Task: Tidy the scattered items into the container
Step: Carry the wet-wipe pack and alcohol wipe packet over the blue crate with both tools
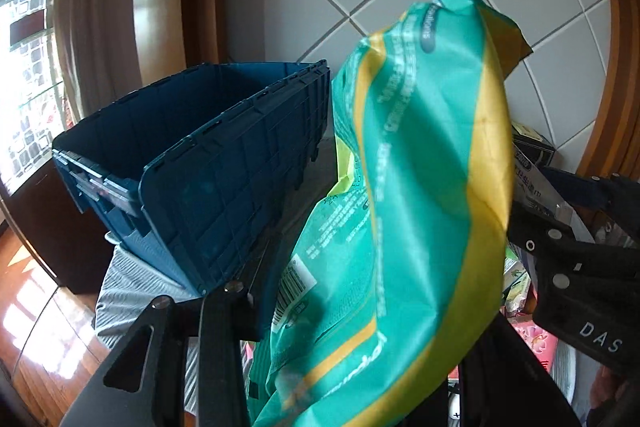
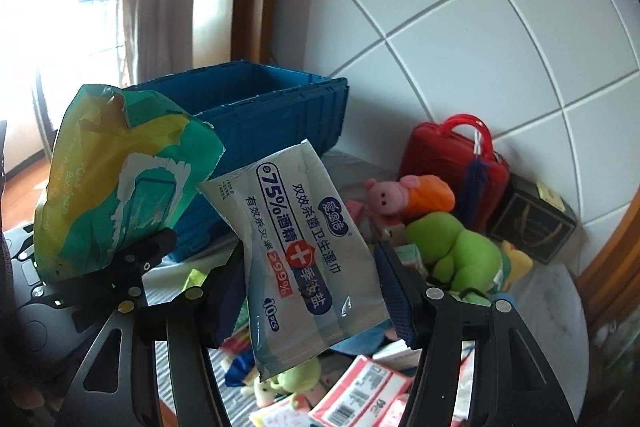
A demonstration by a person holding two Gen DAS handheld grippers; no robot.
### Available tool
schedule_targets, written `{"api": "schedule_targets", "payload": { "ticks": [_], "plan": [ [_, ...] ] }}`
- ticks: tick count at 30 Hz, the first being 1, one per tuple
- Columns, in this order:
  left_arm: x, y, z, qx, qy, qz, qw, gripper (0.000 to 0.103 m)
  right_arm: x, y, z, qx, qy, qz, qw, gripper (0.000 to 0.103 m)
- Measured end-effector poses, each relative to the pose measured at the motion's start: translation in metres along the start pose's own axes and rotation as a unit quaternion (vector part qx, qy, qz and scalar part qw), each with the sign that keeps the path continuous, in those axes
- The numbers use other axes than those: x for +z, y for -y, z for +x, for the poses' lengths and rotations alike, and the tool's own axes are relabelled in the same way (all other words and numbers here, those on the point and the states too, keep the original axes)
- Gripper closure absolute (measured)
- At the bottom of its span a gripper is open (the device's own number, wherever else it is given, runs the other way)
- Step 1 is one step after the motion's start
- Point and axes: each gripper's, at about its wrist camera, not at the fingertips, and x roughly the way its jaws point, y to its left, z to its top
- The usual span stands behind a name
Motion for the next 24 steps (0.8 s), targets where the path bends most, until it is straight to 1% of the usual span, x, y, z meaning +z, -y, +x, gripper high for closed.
{"api": "schedule_targets", "payload": {
  "ticks": [3,6,10,13,16,19,22,24],
  "plan": [
    [0.028,-0.003,0.02,-0.015,0.014,0.029,0.9994,0.066,0.02,0.003,0.016,-0.032,0.007,0.017,0.999,0.043],
    [0.061,-0.015,0.045,-0.049,-0.003,0.047,0.9977,0.066,0.045,0.008,0.031,-0.051,0.005,0.042,0.998,0.043],
    [0.101,-0.034,0.069,-0.073,-0.011,0.073,0.9946,0.066,0.087,0.003,0.053,-0.083,-0.008,0.048,0.995,0.042],
    [0.132,-0.059,0.082,-0.091,-0.008,0.087,0.992,0.066,0.12,-0.008,0.068,-0.104,-0.013,0.049,0.993,0.043],
    [0.158,-0.095,0.095,-0.101,-0.007,0.103,0.9895,0.066,0.15,-0.027,0.082,-0.117,-0.011,0.056,0.991,0.042],
    [0.178,-0.147,0.109,-0.096,-0.006,0.124,0.9876,0.066,0.181,-0.059,0.098,-0.114,-0.007,0.073,0.991,0.042],
    [0.19,-0.206,0.126,-0.086,-0.018,0.147,0.9853,0.066,0.211,-0.101,0.122,-0.098,-0.012,0.097,0.99,0.042],
    [0.193,-0.243,0.139,-0.071,-0.032,0.162,0.9838,0.066,0.228,-0.131,0.145,-0.083,-0.023,0.11,0.99,0.042]
  ]
}}
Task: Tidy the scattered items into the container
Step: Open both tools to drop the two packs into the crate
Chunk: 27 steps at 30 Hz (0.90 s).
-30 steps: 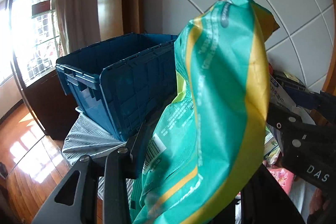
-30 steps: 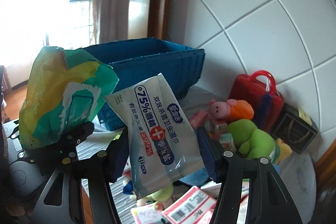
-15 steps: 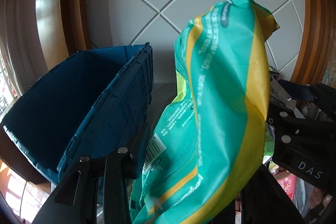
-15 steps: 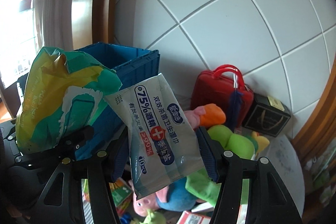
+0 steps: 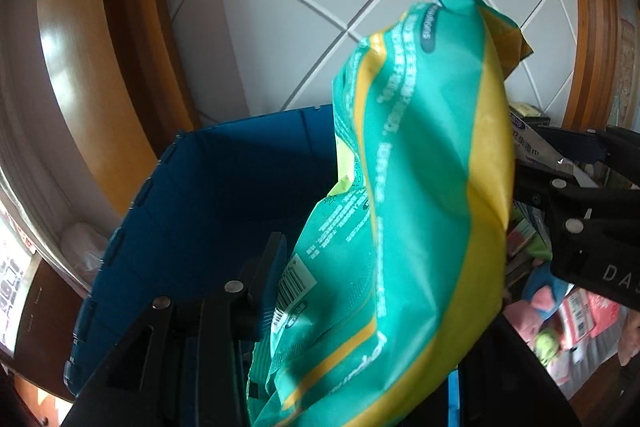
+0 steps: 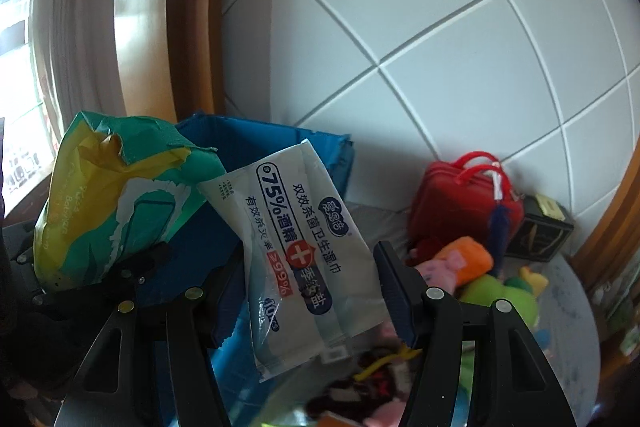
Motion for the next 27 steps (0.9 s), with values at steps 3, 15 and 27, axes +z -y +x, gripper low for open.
{"api": "schedule_targets", "payload": {
  "ticks": [3,15,27],
  "plan": [
    [-0.015,-0.052,0.021,0.003,-0.041,-0.001,0.9991,0.066,0.009,-0.054,0.033,0.003,-0.035,0.004,0.999,0.042],
    [-0.056,-0.119,0.088,-0.057,-0.145,0.014,0.9876,0.05,-0.018,-0.139,0.119,-0.062,-0.161,0.001,0.985,0.041],
    [-0.059,-0.114,0.048,-0.083,-0.129,0.023,0.9879,0.024,-0.022,-0.139,0.084,-0.103,-0.134,0.012,0.986,0.015]
  ]
}}
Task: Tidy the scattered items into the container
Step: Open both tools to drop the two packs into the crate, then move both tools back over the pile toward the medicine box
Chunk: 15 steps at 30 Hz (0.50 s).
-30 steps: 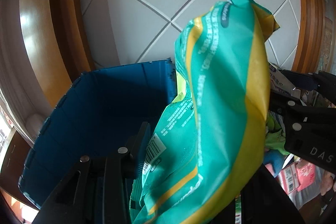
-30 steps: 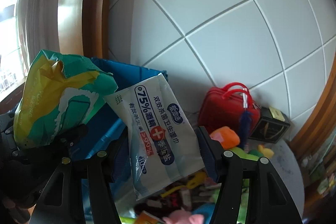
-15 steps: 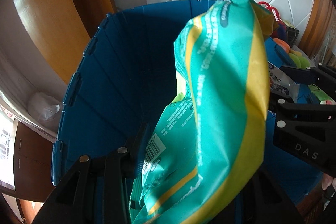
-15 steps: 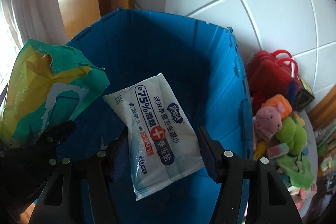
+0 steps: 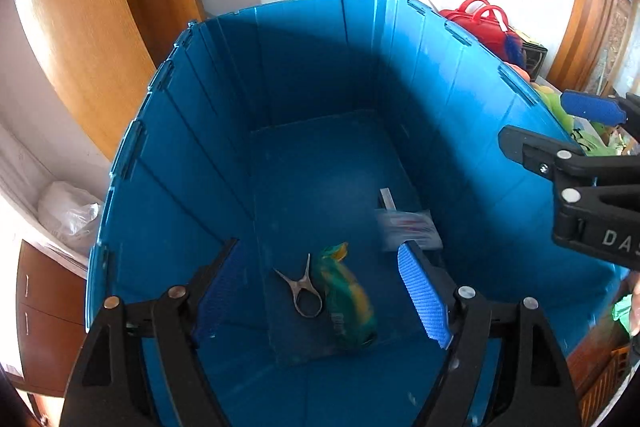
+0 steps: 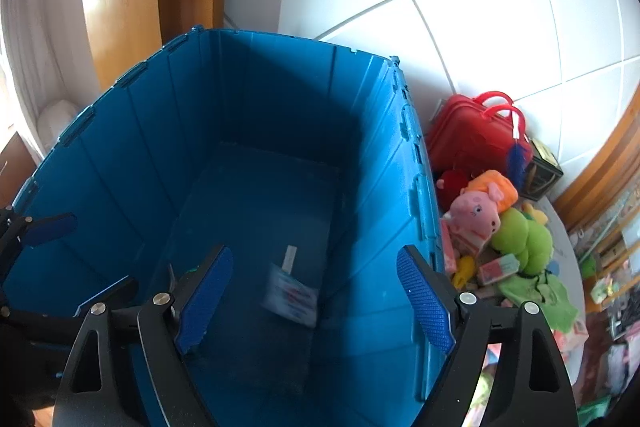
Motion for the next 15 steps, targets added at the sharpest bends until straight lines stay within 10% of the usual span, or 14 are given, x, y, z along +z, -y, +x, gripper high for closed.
{"api": "schedule_targets", "payload": {
  "ticks": [15],
  "plan": [
    [-0.042,0.01,-0.044,-0.014,0.034,0.003,0.9993,0.024,-0.043,0.005,-0.057,0.024,0.031,0.008,0.999,0.001]
  ]
}}
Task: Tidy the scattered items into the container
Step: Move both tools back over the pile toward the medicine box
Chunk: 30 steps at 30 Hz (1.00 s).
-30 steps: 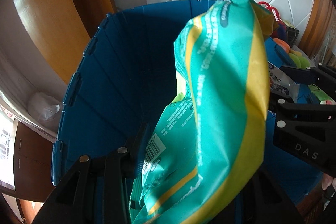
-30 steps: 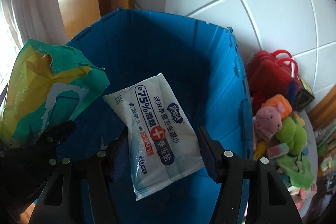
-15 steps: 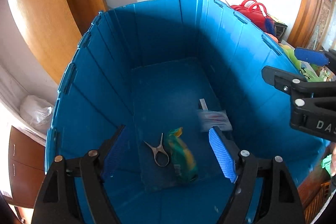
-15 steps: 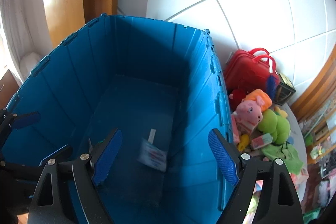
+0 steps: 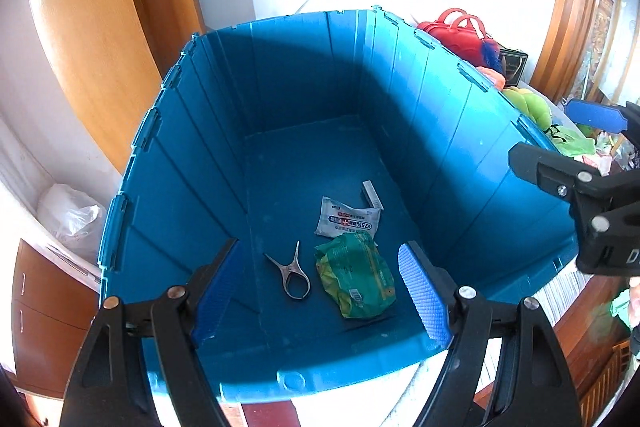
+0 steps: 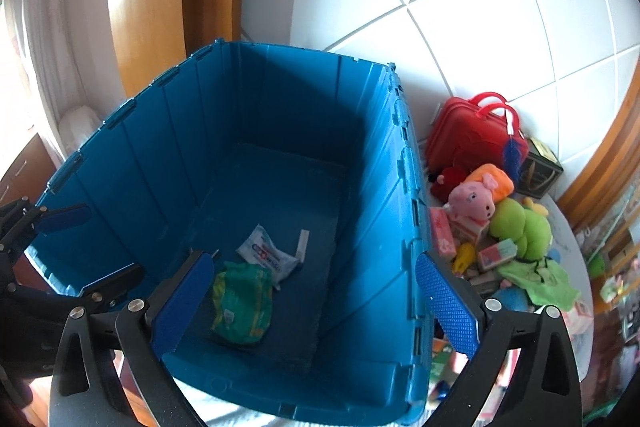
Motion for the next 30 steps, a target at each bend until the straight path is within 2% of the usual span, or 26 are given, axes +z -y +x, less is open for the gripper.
{"api": "schedule_targets", "payload": {
  "ticks": [7,11,16,18,21,25,30],
  "plan": [
    [-0.008,0.008,-0.014,0.008,0.021,0.011,0.9997,0.019,-0.018,0.017,-0.02,0.001,0.012,0.025,1.0,0.001],
    [-0.011,0.018,-0.03,0.008,0.053,0.008,0.9985,0.019,-0.031,0.034,-0.034,-0.002,0.024,0.042,0.999,0.001],
    [-0.008,0.044,-0.053,-0.009,0.098,0.005,0.9952,0.019,-0.054,0.075,-0.06,-0.018,0.045,0.086,0.995,0.001],
    [-0.005,0.062,-0.062,-0.015,0.118,0.008,0.9928,0.018,-0.065,0.096,-0.069,-0.033,0.05,0.103,0.993,0.001],
    [0.0,0.098,-0.074,-0.03,0.148,0.015,0.9884,0.006,-0.083,0.133,-0.079,-0.051,0.054,0.128,0.989,0.001],
    [0.003,0.159,-0.08,-0.052,0.179,0.032,0.9819,0.005,-0.108,0.186,-0.083,-0.063,0.052,0.154,0.985,0.001],
    [0.005,0.245,-0.065,-0.073,0.18,0.033,0.9803,0.005,-0.145,0.258,-0.074,-0.063,0.029,0.162,0.984,0.0]
  ]
}}
